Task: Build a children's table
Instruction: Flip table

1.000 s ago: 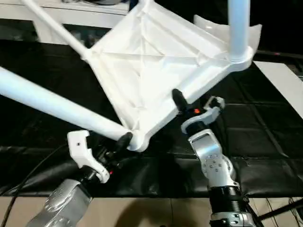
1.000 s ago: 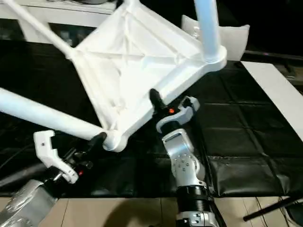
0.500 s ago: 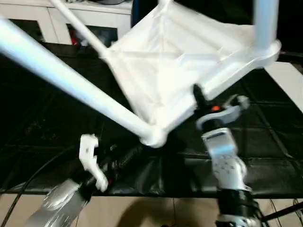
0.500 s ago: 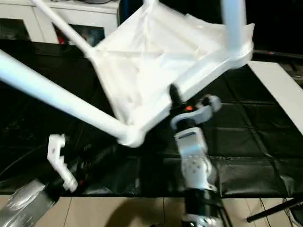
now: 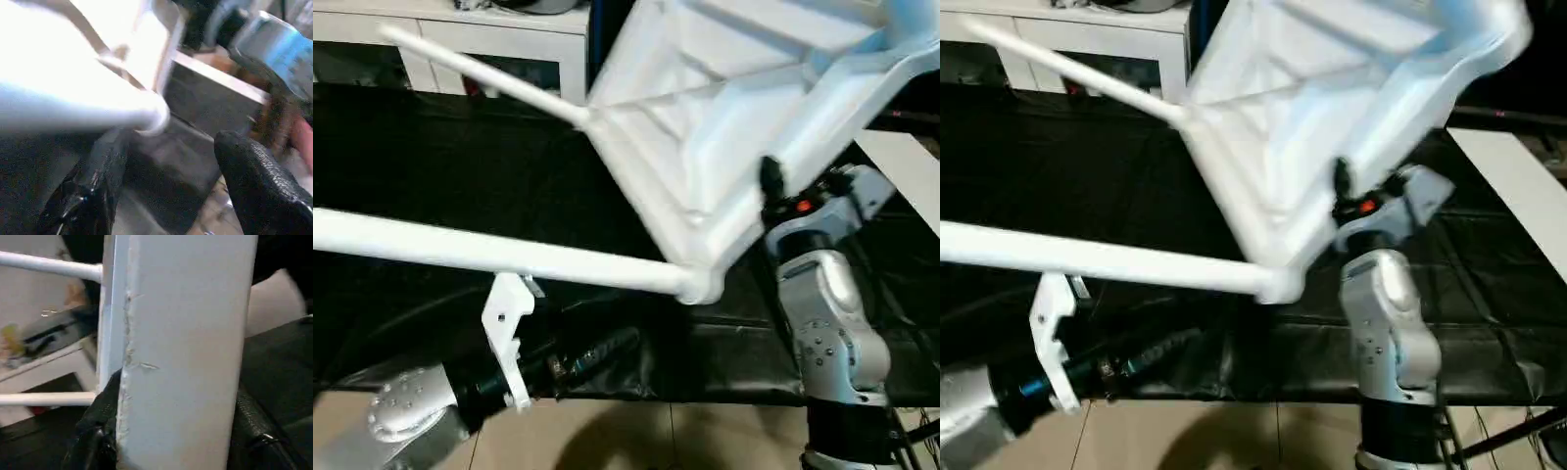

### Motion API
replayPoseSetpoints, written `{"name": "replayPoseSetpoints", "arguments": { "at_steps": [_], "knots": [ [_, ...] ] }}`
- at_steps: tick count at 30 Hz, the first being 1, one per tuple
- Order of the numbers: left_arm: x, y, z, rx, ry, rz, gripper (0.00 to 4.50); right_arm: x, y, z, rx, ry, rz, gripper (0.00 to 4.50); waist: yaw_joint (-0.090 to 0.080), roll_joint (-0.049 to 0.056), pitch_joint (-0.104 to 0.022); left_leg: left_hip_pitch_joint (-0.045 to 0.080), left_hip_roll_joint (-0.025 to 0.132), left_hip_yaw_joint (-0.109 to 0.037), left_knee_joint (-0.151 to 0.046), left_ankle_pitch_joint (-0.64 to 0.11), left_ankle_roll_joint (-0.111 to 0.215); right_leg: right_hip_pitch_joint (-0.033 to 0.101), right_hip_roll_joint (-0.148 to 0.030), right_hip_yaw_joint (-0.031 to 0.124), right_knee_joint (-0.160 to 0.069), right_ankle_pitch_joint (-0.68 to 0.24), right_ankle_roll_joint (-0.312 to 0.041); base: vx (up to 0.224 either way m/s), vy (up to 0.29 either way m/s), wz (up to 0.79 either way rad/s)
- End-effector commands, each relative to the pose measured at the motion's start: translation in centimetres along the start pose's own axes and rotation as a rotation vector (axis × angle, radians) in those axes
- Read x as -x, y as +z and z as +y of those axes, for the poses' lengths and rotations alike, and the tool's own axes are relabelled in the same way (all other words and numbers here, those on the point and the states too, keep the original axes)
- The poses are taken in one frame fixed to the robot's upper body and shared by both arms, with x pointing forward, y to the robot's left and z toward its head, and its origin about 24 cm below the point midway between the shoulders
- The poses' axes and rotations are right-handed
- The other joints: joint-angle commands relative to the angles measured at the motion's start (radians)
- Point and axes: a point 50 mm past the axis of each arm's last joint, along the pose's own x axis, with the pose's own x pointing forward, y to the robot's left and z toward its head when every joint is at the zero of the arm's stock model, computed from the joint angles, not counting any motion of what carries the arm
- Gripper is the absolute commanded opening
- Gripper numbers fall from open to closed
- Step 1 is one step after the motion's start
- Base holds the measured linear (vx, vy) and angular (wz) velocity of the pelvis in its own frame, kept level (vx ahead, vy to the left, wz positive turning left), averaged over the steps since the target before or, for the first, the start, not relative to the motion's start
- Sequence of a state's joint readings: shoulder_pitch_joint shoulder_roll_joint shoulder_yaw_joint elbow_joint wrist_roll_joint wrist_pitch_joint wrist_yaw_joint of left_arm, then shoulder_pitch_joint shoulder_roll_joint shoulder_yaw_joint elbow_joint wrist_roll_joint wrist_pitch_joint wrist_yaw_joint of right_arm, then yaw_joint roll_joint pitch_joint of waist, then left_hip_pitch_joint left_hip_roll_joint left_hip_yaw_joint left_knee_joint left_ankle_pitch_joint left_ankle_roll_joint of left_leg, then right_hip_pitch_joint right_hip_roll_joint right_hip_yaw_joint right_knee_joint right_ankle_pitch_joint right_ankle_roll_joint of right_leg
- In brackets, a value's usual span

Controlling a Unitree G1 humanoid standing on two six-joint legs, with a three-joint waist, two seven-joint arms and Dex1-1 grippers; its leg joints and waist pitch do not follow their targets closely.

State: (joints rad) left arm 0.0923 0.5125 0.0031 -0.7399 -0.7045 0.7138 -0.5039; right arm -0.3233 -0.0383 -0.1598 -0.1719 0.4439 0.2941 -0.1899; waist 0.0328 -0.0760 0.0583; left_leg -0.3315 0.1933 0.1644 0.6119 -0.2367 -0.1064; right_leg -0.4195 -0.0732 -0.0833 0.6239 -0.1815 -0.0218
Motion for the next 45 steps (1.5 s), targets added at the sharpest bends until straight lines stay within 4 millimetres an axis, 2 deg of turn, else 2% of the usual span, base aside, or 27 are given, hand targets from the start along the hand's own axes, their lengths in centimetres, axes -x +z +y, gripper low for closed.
{"name": "replayPoseSetpoints", "arguments": {
  "at_steps": [1,2,3,4,6,8,10,11,13,16,22,24,25,26,28,29,30,32,34,35,38,39,41,42,43,44,45],
  "knots": [
    [0.0,0.8,0.0,-0.027,0.015,-0.019,3.55,0.0,2.6,-0.2,0.096,-0.027,-0.111,1.70,-0.011,0.006,-0.054,-0.016,0.013,0.006,-0.074,-0.110,-0.034,0.053,-0.030,0.058,-0.079,-0.347,0.032,0.000,0.000,0.00],
    [-0.1,0.9,0.1,-0.031,0.018,-0.019,3.61,0.1,2.7,-0.2,0.121,-0.035,-0.113,1.67,-0.011,0.003,-0.055,-0.019,0.012,0.006,-0.072,-0.106,-0.034,0.052,-0.031,0.060,-0.078,-0.340,0.037,0.000,0.000,0.00],
    [-0.3,1.1,0.1,-0.035,0.014,-0.019,3.80,0.1,2.9,-0.1,0.159,-0.039,-0.123,1.66,-0.012,0.009,-0.058,-0.018,0.011,0.005,-0.070,-0.096,-0.038,0.053,-0.029,0.062,-0.075,-0.326,0.035,0.000,0.000,0.00],
    [-0.5,1.4,0.0,-0.035,0.011,-0.019,4.01,0.0,3.3,0.2,0.210,-0.038,-0.137,1.66,-0.013,0.005,-0.058,-0.020,0.011,0.005,-0.069,-0.080,-0.042,0.054,-0.026,0.065,-0.071,-0.301,0.034,0.000,0.000,0.00],
    [-0.6,1.5,0.0,-0.030,0.012,-0.020,4.00,0.0,3.4,0.3,0.237,-0.036,-0.147,1.63,-0.012,0.004,-0.059,-0.021,0.008,0.006,-0.066,-0.067,-0.041,0.055,-0.023,0.072,-0.070,-0.279,0.029,0.000,0.000,0.00],
    [-0.9,1.5,0.3,-0.023,0.034,-0.018,4.09,-0.1,3.7,0.6,0.246,-0.055,-0.162,1.61,-0.014,0.005,-0.062,-0.025,0.007,0.006,-0.064,-0.046,-0.042,0.060,-0.021,0.075,-0.064,-0.235,0.019,0.000,0.000,0.00],
    [-1.3,1.4,0.8,0.020,0.055,-0.033,4.48,-0.4,4.0,0.8,0.190,-0.077,-0.190,1.56,-0.018,0.005,-0.063,-0.024,0.005,0.007,-0.063,-0.050,-0.040,0.058,-0.019,0.075,-0.063,-0.226,0.006,0.000,0.000,0.00],
    [-1.5,1.4,1.0,0.025,0.061,-0.037,4.43,-0.6,4.0,0.9,0.165,-0.081,-0.195,1.54,-0.019,0.009,-0.062,-0.025,0.004,0.007,-0.063,-0.053,-0.040,0.059,-0.018,0.075,-0.064,-0.230,0.002,0.000,0.000,0.00],
    [-1.7,1.3,1.4,0.031,0.075,-0.033,4.46,-0.9,4.1,1.1,0.161,-0.095,-0.198,1.52,-0.025,0.008,-0.063,-0.026,0.003,0.006,-0.062,-0.060,-0.037,0.059,-0.018,0.075,-0.065,-0.245,0.003,0.000,0.000,0.00],
    [-2.1,1.5,1.9,-0.030,0.092,-0.014,4.50,-1.5,3.9,1.9,0.292,-0.074,-0.229,1.49,-0.032,0.008,-0.065,-0.027,0.005,0.006,-0.060,-0.054,-0.036,0.059,-0.017,0.073,-0.064,-0.235,-0.001,0.000,0.000,0.00],
    [-2.6,3.5,2.5,-0.134,0.121,-0.063,4.50,-2.1,0.8,3.0,0.368,-0.050,-0.170,1.39,-0.038,0.006,-0.067,-0.032,0.003,0.005,-0.057,-0.039,-0.035,0.065,-0.020,0.075,-0.057,-0.200,-0.025,0.000,0.000,0.00],
    [-2.5,4.2,2.7,-0.176,0.138,-0.074,4.50,-2.3,-0.2,3.4,0.376,-0.047,-0.129,1.32,-0.043,-0.001,-0.068,-0.036,0.002,0.005,-0.055,-0.036,-0.028,0.069,-0.021,0.075,-0.056,-0.198,-0.029,0.000,0.000,0.00],
    [-2.4,4.5,2.9,-0.203,0.149,-0.078,4.50,-2.4,-0.7,3.5,0.372,-0.054,-0.102,1.32,-0.045,0.001,-0.068,-0.035,0.003,0.005,-0.055,-0.038,-0.028,0.067,-0.021,0.075,-0.055,-0.202,-0.032,0.000,0.000,0.00],
    [-2.3,5.0,3.0,-0.232,0.163,-0.084,4.50,-2.5,-1.4,3.7,0.366,-0.055,-0.064,1.32,-0.049,-0.006,-0.070,-0.036,0.004,0.006,-0.053,-0.036,-0.024,0.066,-0.021,0.075,-0.055,-0.206,-0.033,0.000,0.000,0.00],
    [-2.1,6.1,3.1,-0.304,0.180,-0.088,4.50,-2.5,-2.6,4.0,0.332,-0.037,0.016,1.32,-0.050,0.004,-0.067,-0.034,0.007,0.004,-0.054,-0.030,-0.028,0.060,-0.019,0.075,-0.048,-0.179,-0.050,0.000,0.000,0.00],
    [-2.1,6.1,3.1,-0.304,0.180,-0.088,4.50,-2.5,-2.6,4.0,0.332,-0.037,0.016,1.82,-0.050,0.004,-0.067,-0.034,0.007,0.004,-0.054,-0.030,-0.028,0.060,-0.019,0.075,-0.048,-0.179,-0.050,0.000,0.000,0.00],
    [-2.0,6.9,2.8,-0.335,0.162,-0.098,4.50,-2.2,-3.2,4.1,0.322,-0.026,0.057,1.95,-0.048,-0.002,-0.065,-0.031,0.010,0.005,-0.054,-0.050,-0.038,0.058,-0.020,0.075,-0.049,-0.191,-0.048,0.000,0.000,0.00],
    [-1.9,7.8,1.9,-0.363,0.091,-0.100,4.50,-1.8,-3.8,4.1,0.311,-0.013,0.086,1.95,-0.048,-0.006,-0.065,-0.031,0.012,0.005,-0.056,-0.064,-0.051,0.057,-0.022,0.074,-0.050,-0.209,-0.046,0.000,0.000,0.00],
    [-1.4,8.0,1.1,-0.391,0.021,-0.038,4.50,-1.3,-4.1,4.0,0.308,0.031,0.116,2.26,-0.047,-0.004,-0.064,-0.031,0.015,0.004,-0.057,-0.070,-0.063,0.057,-0.022,0.074,-0.047,-0.207,-0.045,0.000,0.000,0.00],
    [-1.2,8.1,0.9,-0.399,0.003,-0.011,4.50,-1.1,-4.2,3.9,0.308,0.063,0.137,2.35,-0.047,-0.011,-0.062,-0.027,0.015,0.006,-0.056,-0.087,-0.066,0.053,-0.019,0.075,-0.049,-0.223,-0.039,0.000,0.000,0.00],
    [-0.7,8.3,0.6,-0.415,-0.039,0.027,4.50,-0.9,-4.2,3.8,0.323,0.110,0.159,2.55,-0.045,-0.011,-0.060,-0.026,0.014,0.007,-0.056,-0.119,-0.071,0.049,-0.018,0.074,-0.059,-0.301,-0.018,0.000,0.000,0.00],
    [-0.4,9.2,0.4,-0.436,-0.059,0.028,4.50,-0.5,-4.1,3.6,0.349,0.180,0.193,2.69,-0.047,-0.026,-0.058,-0.029,0.011,0.008,-0.055,-0.120,-0.068,0.050,-0.015,0.074,-0.064,-0.319,-0.010,0.000,0.000,0.00],
    [-0.3,9.7,0.4,-0.441,-0.062,0.020,4.50,-0.4,-3.8,3.5,0.355,0.207,0.185,2.82,-0.038,-0.020,-0.057,-0.026,0.012,0.006,-0.053,-0.130,-0.067,0.046,-0.017,0.073,-0.070,-0.370,0.013,0.000,0.000,0.00],
    [-0.1,10.9,0.2,-0.464,-0.077,-0.009,4.50,-0.1,-3.4,3.0,0.396,0.273,0.184,2.97,-0.039,-0.023,-0.054,-0.030,0.011,0.004,-0.053,-0.140,-0.068,0.046,-0.016,0.070,-0.075,-0.400,0.024,0.000,0.000,0.00],
    [-0.1,11.2,0.2,-0.469,-0.077,-0.016,4.50,-0.1,-3.3,2.9,0.404,0.284,0.179,2.97,-0.036,-0.022,-0.055,-0.028,0.010,0.004,-0.051,-0.145,-0.070,0.045,-0.016,0.069,-0.075,-0.416,0.032,0.000,0.000,0.00],
    [0.0,11.5,0.2,-0.474,-0.077,-0.023,4.50,0.0,-3.2,2.8,0.413,0.297,0.174,3.12,-0.033,-0.023,-0.057,-0.025,0.012,0.003,-0.049,-0.140,-0.067,0.042,-0.017,0.070,-0.075,-0.409,0.035,0.000,0.000,0.00],
    [0.1,12.5,0.4,-0.500,-0.057,-0.051,4.50,0.1,-3.0,2.2,0.451,0.361,0.181,3.22,-0.034,-0.023,-0.056,-0.029,0.012,0.001,-0.050,-0.143,-0.063,0.045,-0.016,0.068,-0.074,-0.411,0.036,0.000,0.000,0.00]
  ]
}}
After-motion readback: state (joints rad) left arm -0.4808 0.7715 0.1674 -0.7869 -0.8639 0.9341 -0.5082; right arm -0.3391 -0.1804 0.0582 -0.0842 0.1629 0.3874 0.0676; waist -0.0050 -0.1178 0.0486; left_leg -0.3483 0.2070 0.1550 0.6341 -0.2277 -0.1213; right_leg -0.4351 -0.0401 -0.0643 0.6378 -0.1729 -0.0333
